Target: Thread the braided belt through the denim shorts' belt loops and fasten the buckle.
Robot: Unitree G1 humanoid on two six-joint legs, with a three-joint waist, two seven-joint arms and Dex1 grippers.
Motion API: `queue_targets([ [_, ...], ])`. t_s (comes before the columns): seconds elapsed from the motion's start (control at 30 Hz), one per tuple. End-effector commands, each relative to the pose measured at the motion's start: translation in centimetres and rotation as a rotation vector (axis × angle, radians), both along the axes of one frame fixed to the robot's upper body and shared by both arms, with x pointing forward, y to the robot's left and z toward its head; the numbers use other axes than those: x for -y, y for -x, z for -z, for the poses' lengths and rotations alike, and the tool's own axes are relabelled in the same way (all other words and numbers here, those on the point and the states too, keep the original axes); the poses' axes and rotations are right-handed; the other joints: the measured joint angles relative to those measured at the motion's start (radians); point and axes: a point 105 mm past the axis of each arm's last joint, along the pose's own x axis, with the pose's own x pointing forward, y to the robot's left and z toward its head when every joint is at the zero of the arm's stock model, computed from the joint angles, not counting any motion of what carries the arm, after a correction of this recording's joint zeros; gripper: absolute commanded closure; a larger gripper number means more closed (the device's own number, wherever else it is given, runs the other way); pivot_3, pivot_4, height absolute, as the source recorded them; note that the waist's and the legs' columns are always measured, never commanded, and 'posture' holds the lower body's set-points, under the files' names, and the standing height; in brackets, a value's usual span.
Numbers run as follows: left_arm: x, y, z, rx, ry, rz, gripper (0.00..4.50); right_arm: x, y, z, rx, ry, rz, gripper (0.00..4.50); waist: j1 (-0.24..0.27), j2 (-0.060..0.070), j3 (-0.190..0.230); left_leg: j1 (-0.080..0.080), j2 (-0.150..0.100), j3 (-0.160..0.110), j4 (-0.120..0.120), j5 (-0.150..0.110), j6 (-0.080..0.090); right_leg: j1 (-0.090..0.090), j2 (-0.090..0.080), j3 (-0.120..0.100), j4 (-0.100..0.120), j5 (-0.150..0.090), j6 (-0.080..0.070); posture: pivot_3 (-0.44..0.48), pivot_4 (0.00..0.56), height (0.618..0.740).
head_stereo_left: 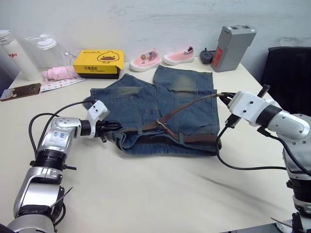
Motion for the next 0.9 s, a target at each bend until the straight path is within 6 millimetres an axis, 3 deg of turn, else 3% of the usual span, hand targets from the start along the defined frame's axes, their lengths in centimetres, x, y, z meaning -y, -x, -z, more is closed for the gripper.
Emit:
queue_targets([
  [0.03,0.5,-0.1,-0.6,0.032,0.037,-0.005,3.78,-4.3,0.9,-0.5,0.035,0.018,-0.148,4.50,-0.001,0.000,0.000,0.000,0.000,0.000,0.000,0.000,0.000,0.000,0.000,0.000,0.000,0.000,0.000,0.000,0.150,0.618],
  [0.17,1.9,0.4,-4.0,0.125,0.148,0.042,3.78,-7.1,0.7,0.9,0.010,0.055,-0.196,4.50,0.001,-0.001,0.000,-0.002,0.000,-0.002,0.000,0.002,-0.003,-0.001,0.001,0.000,0.000,0.000,0.000,0.000,0.150,0.618],
  [0.27,4.8,2.5,-8.0,0.178,0.280,0.193,2.58,-8.5,0.3,1.6,0.000,0.070,-0.207,4.50,0.000,-0.003,0.002,-0.003,-0.002,-0.004,0.000,0.002,-0.003,0.000,0.002,0.000,0.001,0.000,0.000,0.000,0.150,0.618],
  [0.37,7.2,4.4,-9.5,0.204,0.309,0.288,1.51,-9.0,-0.2,1.9,0.000,0.090,-0.198,4.50,-0.002,-0.002,0.001,-0.002,-0.003,-0.005,0.000,0.001,-0.003,0.000,0.002,0.000,0.001,0.001,0.000,0.000,0.150,0.618],
  [0.53,10.5,5.4,-9.3,0.260,0.262,0.339,1.51,-9.4,-0.6,2.0,0.008,0.114,-0.196,4.50,-0.003,-0.002,0.001,-0.001,-0.003,-0.004,0.000,0.001,-0.003,0.001,0.002,0.001,0.000,0.001,0.000,0.000,0.150,0.618],
  [0.83,11.5,2.1,-7.1,0.321,0.191,0.218,1.51,-9.9,-0.2,1.9,-0.006,0.093,-0.222,4.50,0.000,-0.002,0.001,-0.001,-0.001,-0.001,0.000,0.002,-0.004,0.000,0.002,0.000,0.000,0.001,0.000,0.000,0.150,0.618],
  [0.9,11.7,1.9,-7.0,0.333,0.195,0.216,2.32,-10.0,0.0,1.9,-0.009,0.089,-0.227,4.50,-0.001,-0.002,0.001,-0.001,-0.001,-0.002,0.000,0.002,-0.004,0.000,0.002,0.000,0.000,0.001,0.000,0.000,0.150,0.618],
])
